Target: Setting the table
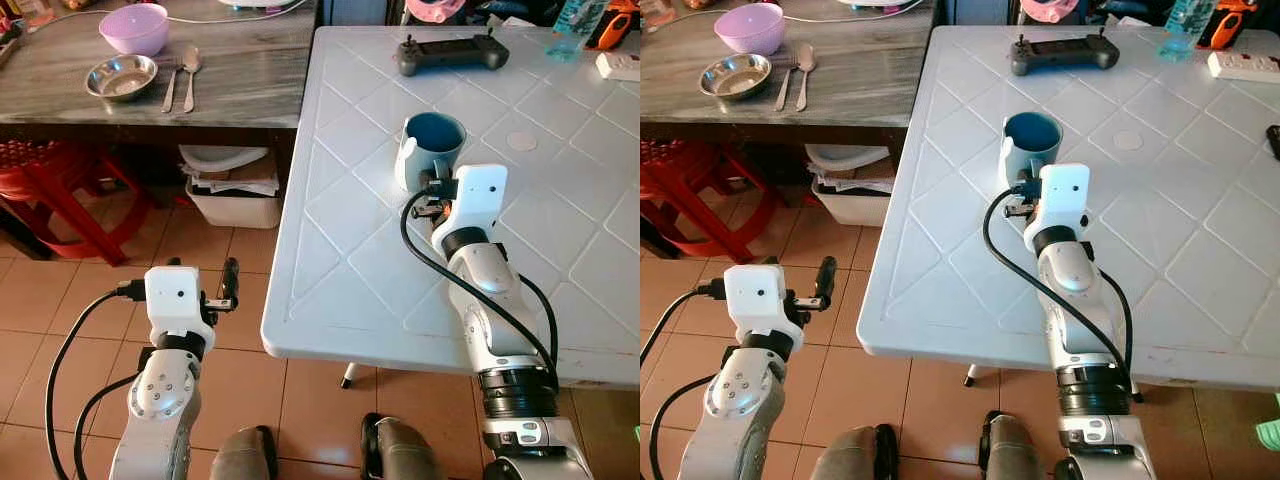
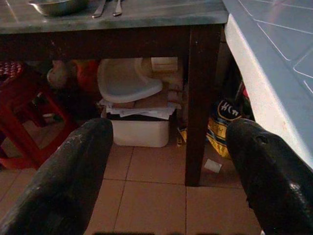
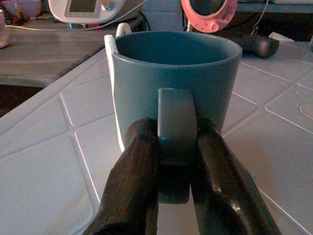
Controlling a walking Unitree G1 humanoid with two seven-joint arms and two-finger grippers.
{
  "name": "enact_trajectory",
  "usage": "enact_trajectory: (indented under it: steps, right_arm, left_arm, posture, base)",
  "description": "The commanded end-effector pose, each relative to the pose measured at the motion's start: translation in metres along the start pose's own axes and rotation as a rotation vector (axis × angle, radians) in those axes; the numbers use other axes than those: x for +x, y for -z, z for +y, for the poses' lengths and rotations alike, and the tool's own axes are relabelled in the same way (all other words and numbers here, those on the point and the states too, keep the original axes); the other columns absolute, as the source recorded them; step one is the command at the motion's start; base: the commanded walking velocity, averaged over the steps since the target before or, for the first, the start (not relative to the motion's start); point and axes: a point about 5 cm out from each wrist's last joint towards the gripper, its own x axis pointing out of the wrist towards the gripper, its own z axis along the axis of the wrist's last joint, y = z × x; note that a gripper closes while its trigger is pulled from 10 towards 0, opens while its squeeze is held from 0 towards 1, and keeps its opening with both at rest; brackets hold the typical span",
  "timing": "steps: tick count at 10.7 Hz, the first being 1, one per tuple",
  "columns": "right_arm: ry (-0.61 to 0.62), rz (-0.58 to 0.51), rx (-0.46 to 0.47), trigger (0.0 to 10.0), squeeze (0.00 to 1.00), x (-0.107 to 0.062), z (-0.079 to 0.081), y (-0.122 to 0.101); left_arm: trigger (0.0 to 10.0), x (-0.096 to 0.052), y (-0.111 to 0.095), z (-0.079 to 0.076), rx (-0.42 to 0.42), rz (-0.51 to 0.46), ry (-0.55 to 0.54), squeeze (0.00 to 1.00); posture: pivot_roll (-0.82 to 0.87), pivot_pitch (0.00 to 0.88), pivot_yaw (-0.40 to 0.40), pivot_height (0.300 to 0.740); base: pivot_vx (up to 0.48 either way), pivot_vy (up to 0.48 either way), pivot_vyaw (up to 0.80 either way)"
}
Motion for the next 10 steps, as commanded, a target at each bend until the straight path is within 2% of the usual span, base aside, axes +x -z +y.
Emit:
enact_trajectory:
  steps: [1, 10]
  right_arm:
    - [-0.008, 0.003, 0.008, 10.0, 0.0, -0.0015, 0.0015, 0.0001]
    - [-0.008, 0.003, 0.008, 10.0, 0.0, -0.0015, 0.0015, 0.0001]
  left_arm:
    - [10.0, -0.0014, 0.0016, 0.003, 0.009, 0.004, -0.012, 0.0]
    - [10.0, -0.0014, 0.0016, 0.003, 0.009, 0.004, -0.012, 0.0]
  posture:
    - [0.01, 0.116, 0.034, 0.74]
    - [0.01, 0.116, 0.034, 0.74]
  base:
    - [0.0, 0.0, 0.0]
    - [0.0, 0.0, 0.0]
